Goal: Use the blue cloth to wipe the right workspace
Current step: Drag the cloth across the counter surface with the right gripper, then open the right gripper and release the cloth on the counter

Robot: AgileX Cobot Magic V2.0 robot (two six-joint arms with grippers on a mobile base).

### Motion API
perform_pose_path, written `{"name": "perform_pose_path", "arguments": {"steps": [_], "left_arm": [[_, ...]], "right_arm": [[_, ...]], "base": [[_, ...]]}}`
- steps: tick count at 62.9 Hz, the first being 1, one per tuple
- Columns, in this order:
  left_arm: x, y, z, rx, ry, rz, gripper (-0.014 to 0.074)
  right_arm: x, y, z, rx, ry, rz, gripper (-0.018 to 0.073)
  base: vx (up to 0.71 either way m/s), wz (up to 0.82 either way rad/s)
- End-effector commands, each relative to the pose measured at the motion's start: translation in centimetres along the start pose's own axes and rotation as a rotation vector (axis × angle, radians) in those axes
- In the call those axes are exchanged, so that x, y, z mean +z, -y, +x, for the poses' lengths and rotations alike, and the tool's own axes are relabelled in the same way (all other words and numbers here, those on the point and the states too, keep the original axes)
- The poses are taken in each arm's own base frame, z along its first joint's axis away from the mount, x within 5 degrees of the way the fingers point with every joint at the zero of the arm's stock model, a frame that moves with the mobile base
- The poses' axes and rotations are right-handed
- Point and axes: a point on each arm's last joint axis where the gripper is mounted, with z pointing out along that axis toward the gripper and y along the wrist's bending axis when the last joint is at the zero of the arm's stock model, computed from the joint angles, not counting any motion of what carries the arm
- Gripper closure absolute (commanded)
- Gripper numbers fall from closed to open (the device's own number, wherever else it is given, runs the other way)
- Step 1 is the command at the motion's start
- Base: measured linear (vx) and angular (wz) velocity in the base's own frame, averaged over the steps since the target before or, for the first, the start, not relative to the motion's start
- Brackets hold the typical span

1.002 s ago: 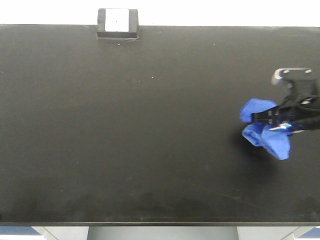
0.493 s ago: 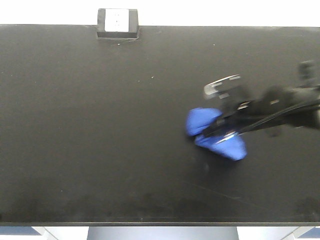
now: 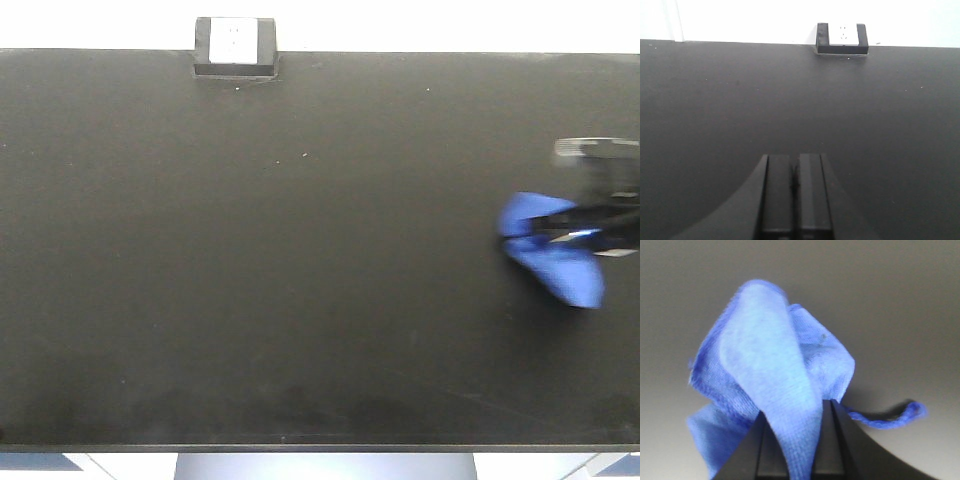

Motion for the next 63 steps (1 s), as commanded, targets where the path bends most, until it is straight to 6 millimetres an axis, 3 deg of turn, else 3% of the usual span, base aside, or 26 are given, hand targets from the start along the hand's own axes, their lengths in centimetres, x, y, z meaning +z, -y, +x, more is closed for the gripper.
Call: {"name": "perform_pose_path", "arguments": {"steps": [1,6,14,20,23,27,31,37,40,48,55,63], "left_arm": [[0.1,0.1,0.2,-0.006,0.063,0.018,0.0602],[0.1,0.1,0.2,-0.006,0.063,0.018,0.0602],[0.1,0.1,0.2,-0.006,0.063,0.018,0.0602],[0.1,0.1,0.2,-0.006,0.063,0.018,0.0602],[0.1,0.1,0.2,-0.006,0.063,0.018,0.0602],[0.1,0.1,0.2,-0.006,0.063,0.018,0.0602],[0.1,0.1,0.2,-0.006,0.063,0.018,0.0602],[0.1,0.1,0.2,-0.006,0.063,0.018,0.0602],[0.1,0.1,0.2,-0.006,0.063,0.018,0.0602],[0.1,0.1,0.2,-0.006,0.063,0.018,0.0602],[0.1,0.1,0.2,-0.006,0.063,0.018,0.0602],[0.1,0.1,0.2,-0.006,0.063,0.018,0.0602]], "right_arm": [[-1.5,0.8,-1.2,0.064,0.056,0.006,0.0560],[-1.3,-0.9,-1.2,0.056,0.046,-0.039,0.0560],[-1.2,-7.8,-0.8,-0.161,0.025,-0.165,0.0560],[-1.7,-14.2,0.5,-0.338,0.034,-0.266,0.0560],[-2.0,-16.3,1.0,-0.392,0.051,-0.294,0.0560],[-2.5,-18.7,1.7,-0.456,0.084,-0.323,0.0560],[-2.7,-19.5,1.9,-0.490,0.111,-0.328,0.0560],[-2.5,-18.7,1.3,-0.494,0.132,-0.301,0.0560],[-2.2,-17.2,0.7,-0.473,0.134,-0.268,0.0560],[-1.3,-11.0,-1.0,-0.369,0.119,-0.151,0.0560],[-1.2,-5.1,-1.8,-0.161,0.107,-0.065,0.0559],[-1.2,-3.4,-2.0,-0.081,0.122,-0.041,0.0542]], "base": [[0.00,0.00],[0.00,0.00],[0.00,0.00],[0.00,0.00],[0.00,0.00],[0.00,0.00],[0.00,0.00],[0.00,0.00],[0.00,0.00],[0.00,0.00],[0.00,0.00],[0.00,0.00]]}}
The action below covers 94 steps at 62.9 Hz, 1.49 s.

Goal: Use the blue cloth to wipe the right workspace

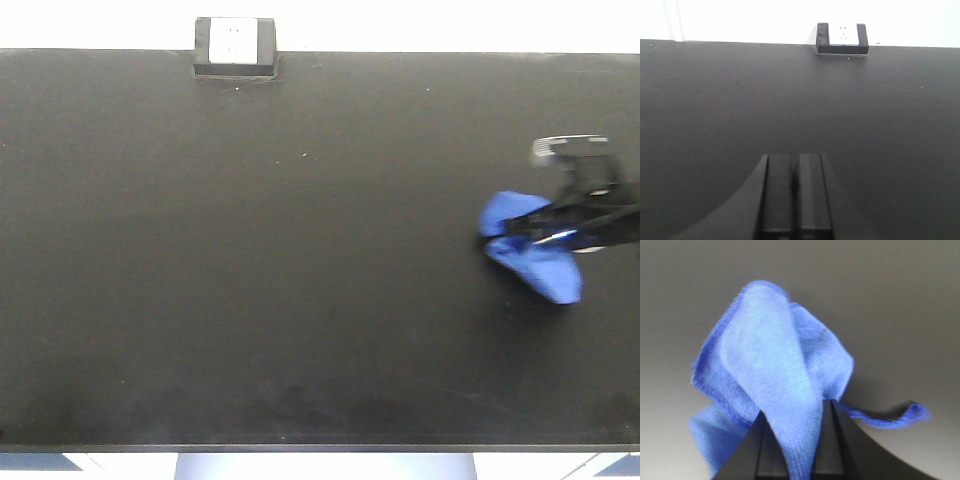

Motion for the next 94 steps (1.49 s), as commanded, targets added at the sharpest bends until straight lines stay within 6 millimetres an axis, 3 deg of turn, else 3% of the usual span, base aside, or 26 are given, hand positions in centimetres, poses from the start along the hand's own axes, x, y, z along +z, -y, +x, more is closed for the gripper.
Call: {"name": "perform_pose_path", "arguments": {"steps": [1,13,25,35,44,58,71,79,88,94], "left_arm": [[0.1,0.1,0.2,-0.006,0.063,0.018,0.0602],[0.1,0.1,0.2,-0.006,0.063,0.018,0.0602],[0.1,0.1,0.2,-0.006,0.063,0.018,0.0602],[0.1,0.1,0.2,-0.006,0.063,0.018,0.0602],[0.1,0.1,0.2,-0.006,0.063,0.018,0.0602],[0.1,0.1,0.2,-0.006,0.063,0.018,0.0602],[0.1,0.1,0.2,-0.006,0.063,0.018,0.0602],[0.1,0.1,0.2,-0.006,0.063,0.018,0.0602],[0.1,0.1,0.2,-0.006,0.063,0.018,0.0602],[0.1,0.1,0.2,-0.006,0.063,0.018,0.0602]], "right_arm": [[-1.5,1.0,-1.6,0.021,0.096,0.033,0.0538],[-1.4,-0.3,-1.7,-0.090,0.096,0.011,0.0427],[-1.8,-1.0,-1.9,-0.122,0.112,0.000,0.0169],[-4.6,-1.2,-3.0,-0.122,0.206,0.013,-0.0015],[-9.1,-1.5,-4.0,-0.136,0.338,0.026,-0.0074],[-19.1,-3.1,-3.5,-0.140,0.565,-0.018,-0.0026],[-28.0,-4.7,0.0,-0.191,0.775,-0.051,0.0109],[-31.2,-5.4,2.5,-0.195,0.854,-0.072,0.0283],[-32.6,-5.6,4.7,-0.168,0.925,-0.075,0.0559],[-32.8,-5.6,5.5,-0.150,0.945,-0.080,0.0571]], "base": [[0.00,0.00],[0.00,0.00],[0.00,0.00],[0.00,0.00],[0.00,0.00],[0.00,0.00],[0.00,0.00],[0.00,0.00],[0.00,0.00],[0.00,0.00]]}}
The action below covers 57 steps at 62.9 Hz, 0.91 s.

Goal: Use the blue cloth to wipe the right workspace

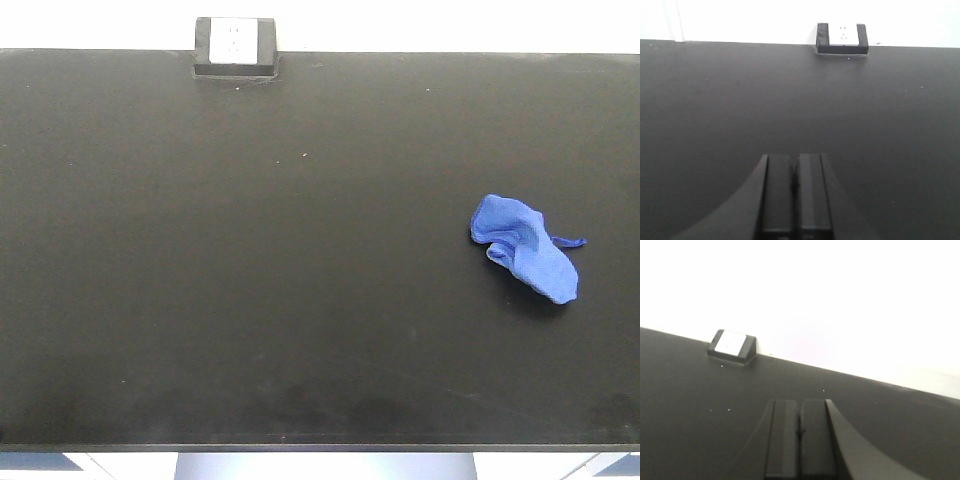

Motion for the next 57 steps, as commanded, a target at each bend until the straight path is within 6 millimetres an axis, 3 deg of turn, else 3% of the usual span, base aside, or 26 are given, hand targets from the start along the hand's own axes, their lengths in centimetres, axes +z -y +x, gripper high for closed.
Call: {"name": "perform_pose_path", "arguments": {"steps": [1,45,57], "left_arm": [[0.15,0.12,0.22,-0.006,0.063,0.018,0.0602],[0.15,0.12,0.22,-0.006,0.063,0.018,0.0602],[0.15,0.12,0.22,-0.006,0.063,0.018,0.0602]], "right_arm": [[-0.78,0.15,-0.92,0.028,0.095,0.037,0.0570],[-1.21,0.00,-0.88,0.025,0.105,0.036,0.0567],[-1.48,0.53,-0.58,-0.052,0.081,0.106,0.0567]], "base": [[0.00,0.00],[0.00,0.00],[0.00,0.00]]}}
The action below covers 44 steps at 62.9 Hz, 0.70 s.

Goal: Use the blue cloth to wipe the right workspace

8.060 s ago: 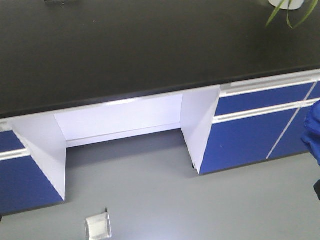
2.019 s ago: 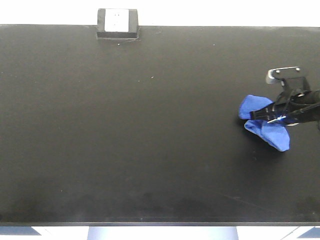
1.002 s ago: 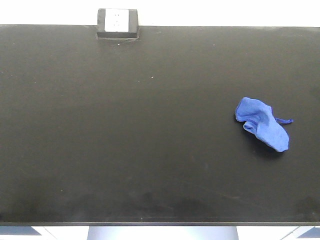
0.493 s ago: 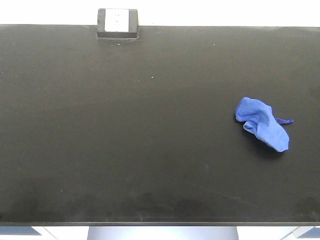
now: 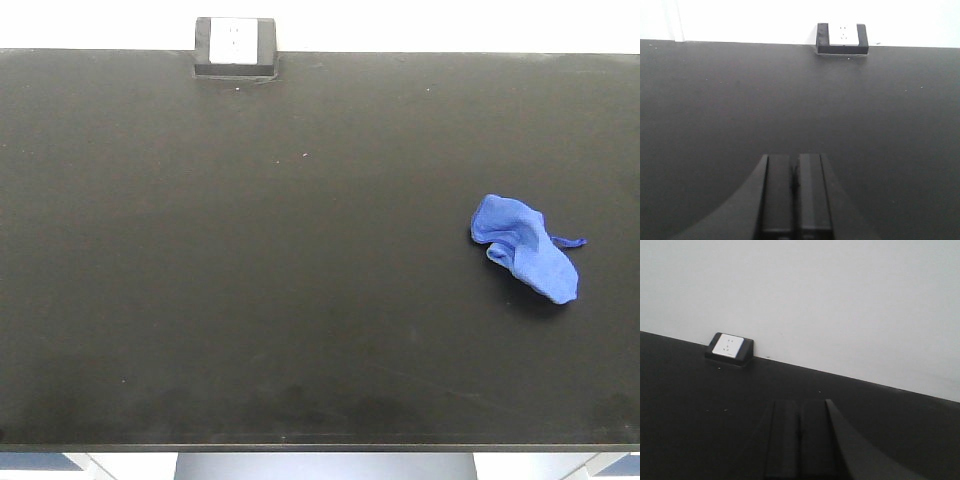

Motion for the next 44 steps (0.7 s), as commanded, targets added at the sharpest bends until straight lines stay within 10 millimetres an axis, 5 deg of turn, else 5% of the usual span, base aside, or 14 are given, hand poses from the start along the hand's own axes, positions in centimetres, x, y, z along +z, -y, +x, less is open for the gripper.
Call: {"name": "perform_pose_path", "arguments": {"steps": [1,14,36,44], "left_arm": [[0.1,0.1,0.2,-0.006,0.063,0.018,0.0602],[0.1,0.1,0.2,-0.006,0.063,0.018,0.0602],[0.1,0.1,0.2,-0.006,0.063,0.018,0.0602],[0.2,0.1,0.2,-0.006,0.062,0.018,0.0602]], "right_arm": [[-0.5,0.7,-1.1,-0.017,0.073,0.082,0.0567],[-1.2,1.4,2.1,0.017,0.111,0.225,0.0567],[-1.6,-0.4,15.8,-0.034,0.180,0.274,0.0567],[-1.4,-0.8,19.3,-0.015,0.208,0.276,0.0567]], "base": [[0.00,0.00],[0.00,0.00],[0.00,0.00],[0.00,0.00]]}}
